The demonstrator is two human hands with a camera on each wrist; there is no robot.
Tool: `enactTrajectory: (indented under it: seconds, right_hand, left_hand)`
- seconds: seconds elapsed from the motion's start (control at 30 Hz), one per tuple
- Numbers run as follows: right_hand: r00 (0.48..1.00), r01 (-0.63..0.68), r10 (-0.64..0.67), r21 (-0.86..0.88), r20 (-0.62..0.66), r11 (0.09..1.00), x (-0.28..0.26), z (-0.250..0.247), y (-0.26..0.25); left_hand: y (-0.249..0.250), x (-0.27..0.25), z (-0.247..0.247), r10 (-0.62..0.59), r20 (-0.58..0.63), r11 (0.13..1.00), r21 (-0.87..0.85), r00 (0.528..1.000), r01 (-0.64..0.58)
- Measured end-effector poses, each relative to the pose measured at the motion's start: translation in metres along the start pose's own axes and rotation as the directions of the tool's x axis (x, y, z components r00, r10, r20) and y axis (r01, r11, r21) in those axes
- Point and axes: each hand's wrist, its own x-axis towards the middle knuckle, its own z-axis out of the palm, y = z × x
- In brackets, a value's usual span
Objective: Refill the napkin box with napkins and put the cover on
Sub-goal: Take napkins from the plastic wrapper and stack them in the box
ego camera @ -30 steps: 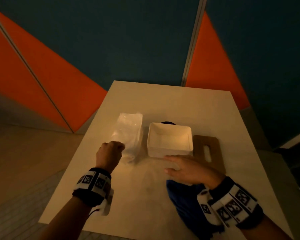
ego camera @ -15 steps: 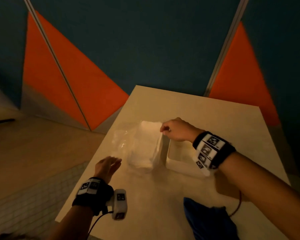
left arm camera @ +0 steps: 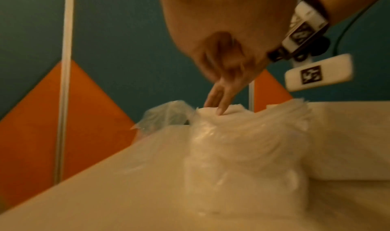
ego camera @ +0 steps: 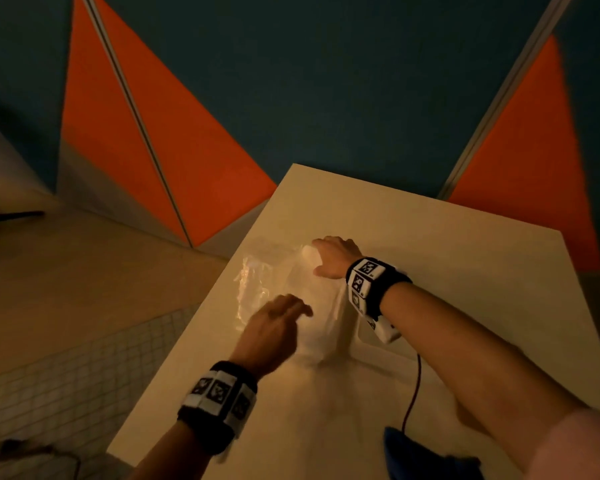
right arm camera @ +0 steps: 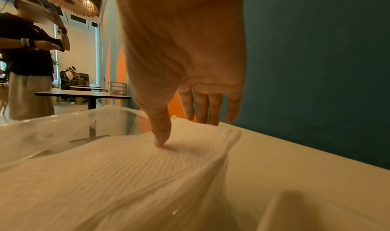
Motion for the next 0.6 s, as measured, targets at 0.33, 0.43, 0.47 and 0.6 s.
enactTrajectory:
  seconds: [0.33, 0.43, 0.47, 0.6]
  right_hand:
    - [0.995, 0.033, -0.032, 0.010, -0.095, 0.999, 0.007, 0.013, 0.002]
    - [0.986, 0.079, -0.080, -0.010, -0.146, 0.997, 0.004, 0.011, 0.001]
    - [0.980, 0.106, -0.110, -0.034, -0.168, 0.994, 0.002, 0.010, 0.000]
    - [0.913, 0.316, -0.357, -0.211, -0.197, 0.925, -0.001, 0.007, -0.006]
  left_hand:
    - [-0.021, 0.036, 0.033, -0.618, 0.271, 0.770, 0.022, 0.738, 0.638]
    - [-0.024, 0.044, 0.031, -0.653, 0.276, 0.739, 0.025, 0.705, 0.674]
    - [-0.024, 0.045, 0.030, -0.653, 0.272, 0.741, 0.033, 0.707, 0.671]
    - [-0.014, 0.044, 0.028, -0.582, 0.154, 0.813, 0.086, 0.798, 0.576]
